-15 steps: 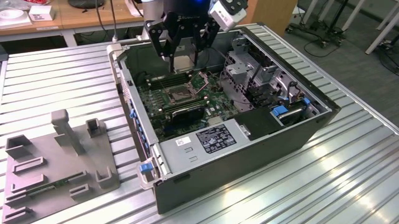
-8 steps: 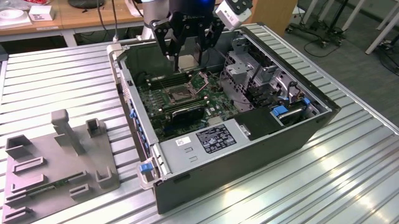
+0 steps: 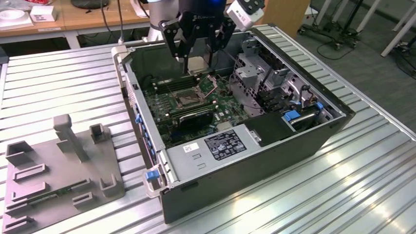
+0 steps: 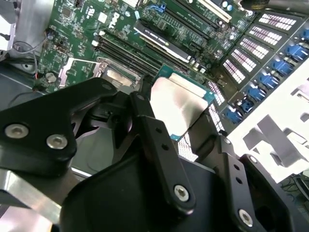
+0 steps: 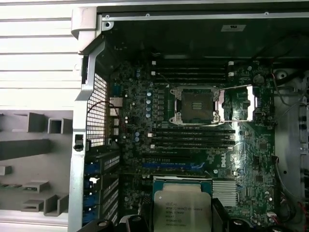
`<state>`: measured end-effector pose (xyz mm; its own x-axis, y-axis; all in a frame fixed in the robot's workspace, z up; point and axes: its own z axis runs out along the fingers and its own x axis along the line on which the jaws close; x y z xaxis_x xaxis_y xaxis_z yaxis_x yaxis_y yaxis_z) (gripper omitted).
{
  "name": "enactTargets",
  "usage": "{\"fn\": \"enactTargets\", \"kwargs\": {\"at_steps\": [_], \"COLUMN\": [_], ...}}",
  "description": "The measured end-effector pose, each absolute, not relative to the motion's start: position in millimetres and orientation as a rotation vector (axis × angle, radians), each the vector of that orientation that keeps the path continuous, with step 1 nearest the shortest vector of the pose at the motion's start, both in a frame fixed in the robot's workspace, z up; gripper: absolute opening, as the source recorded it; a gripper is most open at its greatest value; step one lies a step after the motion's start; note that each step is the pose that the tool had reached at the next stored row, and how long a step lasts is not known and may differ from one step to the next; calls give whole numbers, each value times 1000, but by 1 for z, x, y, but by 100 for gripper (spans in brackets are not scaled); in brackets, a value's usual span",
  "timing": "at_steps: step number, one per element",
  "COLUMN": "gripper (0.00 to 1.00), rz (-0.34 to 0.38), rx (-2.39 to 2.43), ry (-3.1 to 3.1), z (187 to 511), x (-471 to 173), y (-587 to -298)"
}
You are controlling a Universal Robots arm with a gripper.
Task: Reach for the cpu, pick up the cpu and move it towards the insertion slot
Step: 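Pick up the cpu and move it towards the insertion slot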
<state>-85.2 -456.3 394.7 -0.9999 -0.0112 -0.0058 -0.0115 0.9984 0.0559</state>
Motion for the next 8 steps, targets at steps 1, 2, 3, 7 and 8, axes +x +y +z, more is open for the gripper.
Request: {"fn": "enactTargets", "kwargs": {"at_steps": [1,2,3,7,8], "gripper": [55,55,55,55,55], "rz": [88,88,88,88,88], "rx": [-18,-18,-18,-18,-18], "ry": [3135,3135,3135,3135,3135], "z": [395,394,394,394,394], "x": [-85,-85,-85,-84,-84], "y": [-455,-455,-454,-450,-450]}}
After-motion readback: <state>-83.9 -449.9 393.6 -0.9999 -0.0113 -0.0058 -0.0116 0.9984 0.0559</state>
